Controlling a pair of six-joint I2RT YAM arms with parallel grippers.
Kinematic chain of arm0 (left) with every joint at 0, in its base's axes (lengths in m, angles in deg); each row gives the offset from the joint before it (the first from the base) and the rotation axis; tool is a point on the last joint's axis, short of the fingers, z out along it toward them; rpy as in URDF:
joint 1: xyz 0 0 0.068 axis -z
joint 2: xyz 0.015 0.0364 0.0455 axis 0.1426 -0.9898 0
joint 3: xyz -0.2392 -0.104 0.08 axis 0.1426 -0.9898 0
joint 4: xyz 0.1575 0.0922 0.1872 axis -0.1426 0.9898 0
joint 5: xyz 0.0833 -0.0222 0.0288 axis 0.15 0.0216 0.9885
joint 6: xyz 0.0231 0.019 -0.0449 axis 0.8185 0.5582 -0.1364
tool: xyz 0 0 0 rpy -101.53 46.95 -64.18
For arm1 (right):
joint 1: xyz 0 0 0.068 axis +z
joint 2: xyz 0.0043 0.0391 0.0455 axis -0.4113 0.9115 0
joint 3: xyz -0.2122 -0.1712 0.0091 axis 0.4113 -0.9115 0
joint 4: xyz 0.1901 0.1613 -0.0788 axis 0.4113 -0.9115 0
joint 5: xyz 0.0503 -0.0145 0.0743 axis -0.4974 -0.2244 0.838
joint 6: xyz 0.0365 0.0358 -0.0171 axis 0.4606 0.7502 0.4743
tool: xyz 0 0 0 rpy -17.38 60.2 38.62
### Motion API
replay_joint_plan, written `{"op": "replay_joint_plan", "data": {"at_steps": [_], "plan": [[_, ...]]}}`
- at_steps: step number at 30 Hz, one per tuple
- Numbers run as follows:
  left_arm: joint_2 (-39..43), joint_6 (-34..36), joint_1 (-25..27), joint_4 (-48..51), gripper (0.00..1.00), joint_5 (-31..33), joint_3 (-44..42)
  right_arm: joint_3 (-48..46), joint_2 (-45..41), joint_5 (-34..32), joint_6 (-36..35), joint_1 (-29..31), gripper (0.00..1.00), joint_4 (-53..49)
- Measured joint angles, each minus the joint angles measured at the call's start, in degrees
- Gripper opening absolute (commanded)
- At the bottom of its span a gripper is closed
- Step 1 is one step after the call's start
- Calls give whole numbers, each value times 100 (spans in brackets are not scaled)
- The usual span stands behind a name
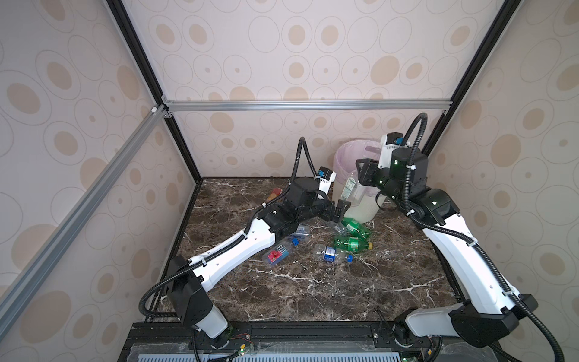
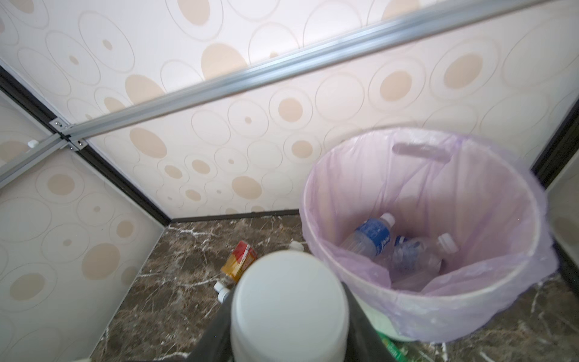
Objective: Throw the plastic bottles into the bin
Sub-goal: 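Lift the clear bottle while the right gripper grasps its white cap, then raise the clear bottle over the bin with the right gripper while the left releases, then open the right gripper above the bin to drop the clear bottle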
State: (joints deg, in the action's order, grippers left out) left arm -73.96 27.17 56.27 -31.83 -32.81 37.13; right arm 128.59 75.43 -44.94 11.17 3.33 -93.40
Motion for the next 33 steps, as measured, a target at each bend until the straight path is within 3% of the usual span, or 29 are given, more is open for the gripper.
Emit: {"op": "replay_joint_plan", "data": {"at_steps": [10,16,20,23,27,33], "plan": [[-326,278,-2,162,99,-70,774,743,-28,-1021,-1423,-26,18,1314],[-332,487,-2,199,99,-66,890,1648,688,-1147,-1429,-570,21,1425],[-337,562,-2,284,99,-66,885,2730,1985,-1084,-951,-1064,60,708],[-313,590,-2,286,99,-61,778,3689,3104,-988,-693,-1161,74,-146],[-208,612,-7,289,99,-37,376,3615,3453,-824,-420,-1145,88,-774],[-39,610,-46,299,99,-35,-94,3314,2883,-741,-236,-1141,98,-804]]}}
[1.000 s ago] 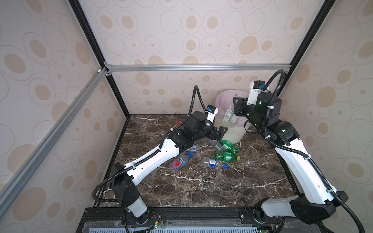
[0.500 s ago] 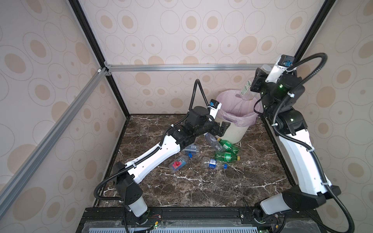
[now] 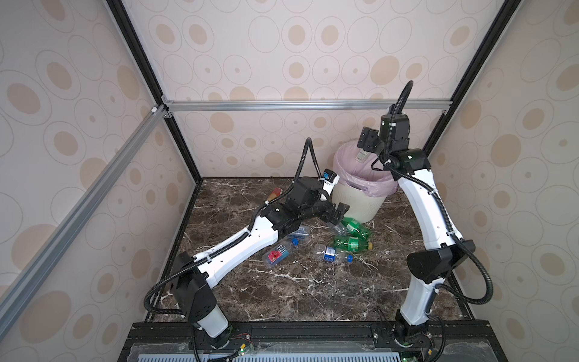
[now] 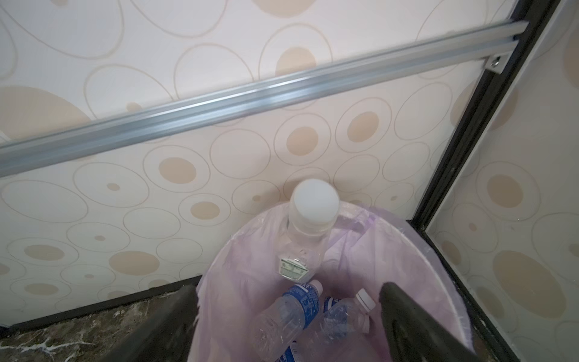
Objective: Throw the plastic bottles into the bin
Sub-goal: 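Open the right gripper above the bin to drop the clear bottle, then withdraw the right gripper from the bin while the left moves to the FIJI bottle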
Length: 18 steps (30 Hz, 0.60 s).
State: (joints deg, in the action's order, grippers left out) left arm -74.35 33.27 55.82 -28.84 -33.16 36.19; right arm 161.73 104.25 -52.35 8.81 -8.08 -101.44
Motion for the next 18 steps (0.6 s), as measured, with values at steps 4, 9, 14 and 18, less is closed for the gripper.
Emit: {"op": "replay_joint_plan", "data": {"at_steps": [4,9,14,18], "plan": [[109,-13,-35,-28,99,-11,-114,-15,-378,4,57,0,100,9],[168,-63,-48,-103,99,-33,-199,-323,-597,50,107,0,100,48],[195,-111,-98,-120,99,-33,-337,-837,-608,173,192,0,100,37],[267,-223,-227,-92,99,-26,-446,-1198,-654,321,238,0,100,-20]]}}
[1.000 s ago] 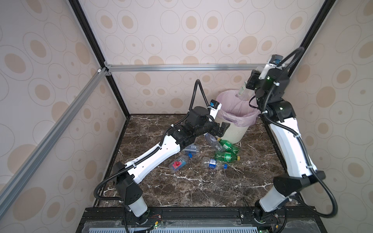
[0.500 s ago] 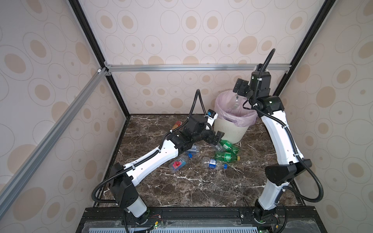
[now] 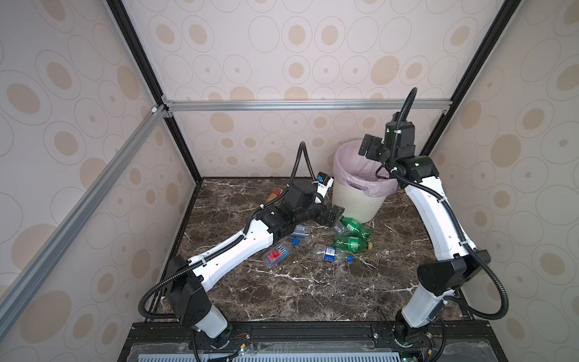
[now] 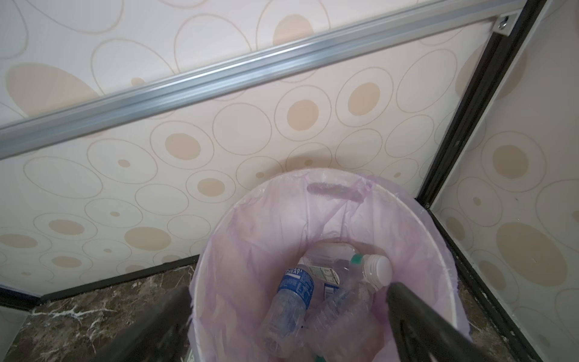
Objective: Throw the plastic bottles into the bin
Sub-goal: 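Withdraw the right gripper from the bin while the left moves to the FIJI bottle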
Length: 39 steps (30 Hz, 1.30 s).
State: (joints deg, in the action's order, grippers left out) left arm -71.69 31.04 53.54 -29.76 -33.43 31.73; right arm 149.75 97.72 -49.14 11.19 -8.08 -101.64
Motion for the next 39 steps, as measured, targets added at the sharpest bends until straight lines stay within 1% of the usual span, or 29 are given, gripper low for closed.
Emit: {"op": "replay_joint_plan", "data": {"at_steps": [4,7,11,16,24,29,39], "plan": [[22,-175,-341,238,99,44,-17,-291,-227,149,35,74,100,-181],[144,-299,-708,343,99,46,-299,-643,-566,216,57,245,100,-208],[424,-376,-1088,627,99,72,-872,-1255,-1088,219,13,739,100,-264],[841,-494,-1427,911,99,72,-1652,-1937,-1394,190,-72,1368,100,-280],[1248,-605,-1574,1093,99,-24,-2695,-3305,-1552,173,-68,2127,100,-68],[1274,-684,-1580,1231,99,-92,-3191,-3971,-1572,490,184,2264,100,13],[1246,-815,-1582,1071,99,-201,-3821,-4061,-1602,1228,472,2273,100,-55]]}}
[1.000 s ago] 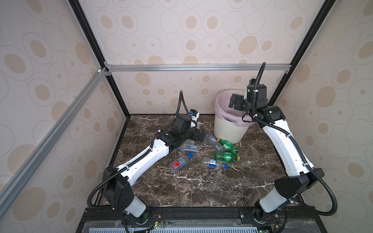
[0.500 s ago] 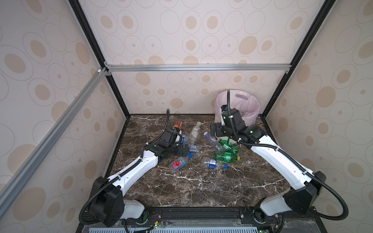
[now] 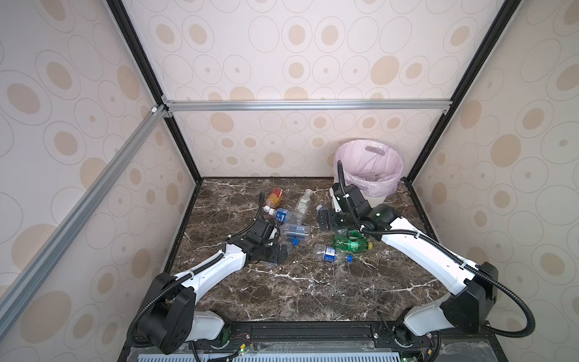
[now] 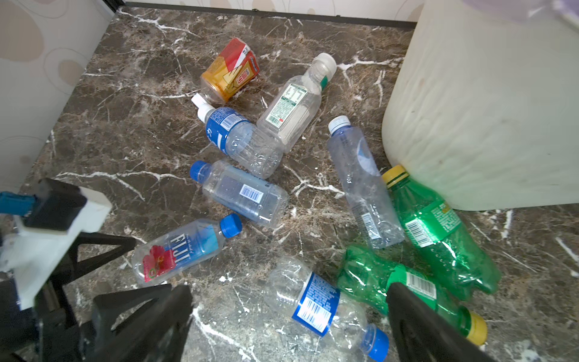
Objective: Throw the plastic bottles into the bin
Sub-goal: 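Withdraw the right gripper from the bin while the left moves to the FIJI bottle, then lower the left gripper onto the FIJI bottle and close it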
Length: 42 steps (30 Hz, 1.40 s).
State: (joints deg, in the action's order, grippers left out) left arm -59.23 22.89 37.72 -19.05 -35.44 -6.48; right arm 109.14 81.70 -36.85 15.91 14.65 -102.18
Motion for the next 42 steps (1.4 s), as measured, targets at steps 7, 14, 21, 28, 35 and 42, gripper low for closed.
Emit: {"op": "replay_joint_plan", "data": {"at_steps": [7,14,21,28,35,42], "plan": [[-136,-4,-2,-269,99,0,-201,-341,-24,398,391,24,100,26],[-273,0,-2,-433,97,31,-295,-498,-24,496,772,61,100,214],[-507,-4,-4,-647,87,-94,-400,-560,-22,557,1019,120,100,313],[-608,-17,24,-750,79,-249,-461,-741,-22,577,1209,166,100,448],[-789,-22,127,-796,75,-317,-461,-1158,-22,586,1456,195,100,678],[-802,-13,317,-798,56,-293,-461,-1187,-22,584,1556,195,100,866]]}}
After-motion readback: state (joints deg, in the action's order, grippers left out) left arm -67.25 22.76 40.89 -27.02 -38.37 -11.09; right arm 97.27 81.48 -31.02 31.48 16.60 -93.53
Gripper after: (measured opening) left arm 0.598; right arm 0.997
